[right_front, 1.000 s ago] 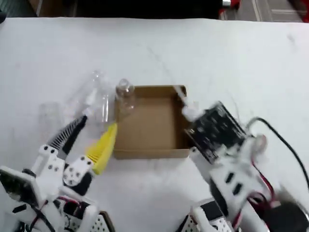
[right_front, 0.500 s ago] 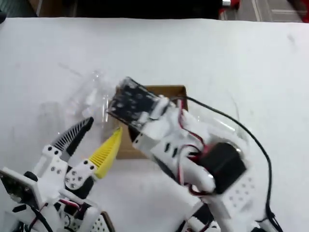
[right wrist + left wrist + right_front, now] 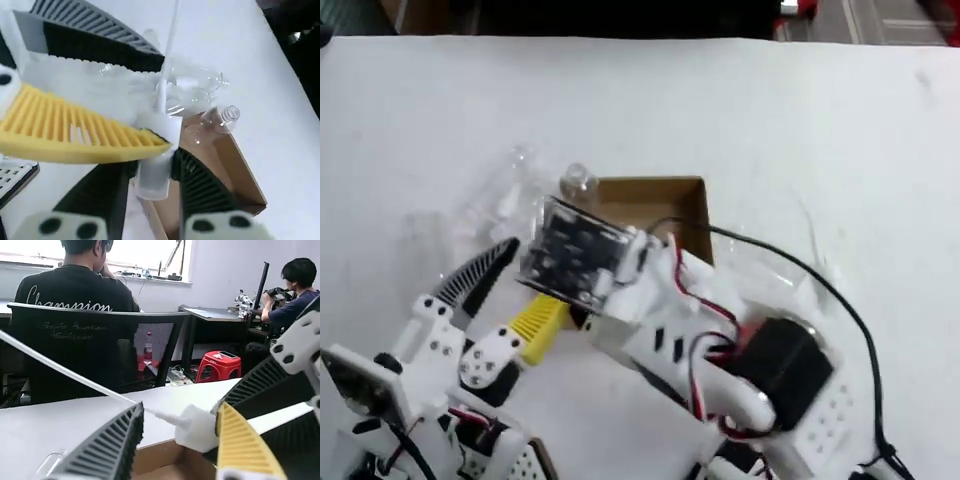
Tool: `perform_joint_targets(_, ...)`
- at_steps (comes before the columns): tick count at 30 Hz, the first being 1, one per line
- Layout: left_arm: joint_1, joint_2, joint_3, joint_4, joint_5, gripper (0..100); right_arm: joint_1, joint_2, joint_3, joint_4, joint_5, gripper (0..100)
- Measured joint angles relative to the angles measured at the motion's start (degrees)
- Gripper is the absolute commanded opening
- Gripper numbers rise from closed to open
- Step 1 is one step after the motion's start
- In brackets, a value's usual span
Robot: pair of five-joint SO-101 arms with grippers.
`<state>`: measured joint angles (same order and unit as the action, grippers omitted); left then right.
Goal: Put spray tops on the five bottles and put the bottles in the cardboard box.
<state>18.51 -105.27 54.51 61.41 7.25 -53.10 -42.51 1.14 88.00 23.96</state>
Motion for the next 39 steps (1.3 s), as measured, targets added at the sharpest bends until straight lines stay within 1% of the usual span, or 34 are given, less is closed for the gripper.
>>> perform_joint_targets(9,0.09,-0.09,-0.09,-0.44,0.00,22,0.00,-5.63,0.18,0.88,0.18,1.6)
perform_joint_targets(24,-0.26,-0.09,1.93,-0.53,0.00,22,0.09,-5.71,0.18,0.97,0.09,1.6)
perform_joint_targets(29,-0.53,0.79,6.77,0.18,-0.18,22,2.64,-6.95,-1.41,-0.18,-0.79,1.6)
perform_joint_targets(32,-0.44,0.26,7.30,0.18,-0.35,22,3.60,-8.53,-2.90,-1.93,-2.73,1.6)
perform_joint_targets(39,-0.53,0.26,7.30,0.00,-0.44,22,3.96,-7.91,-3.08,-2.11,-3.25,1.5)
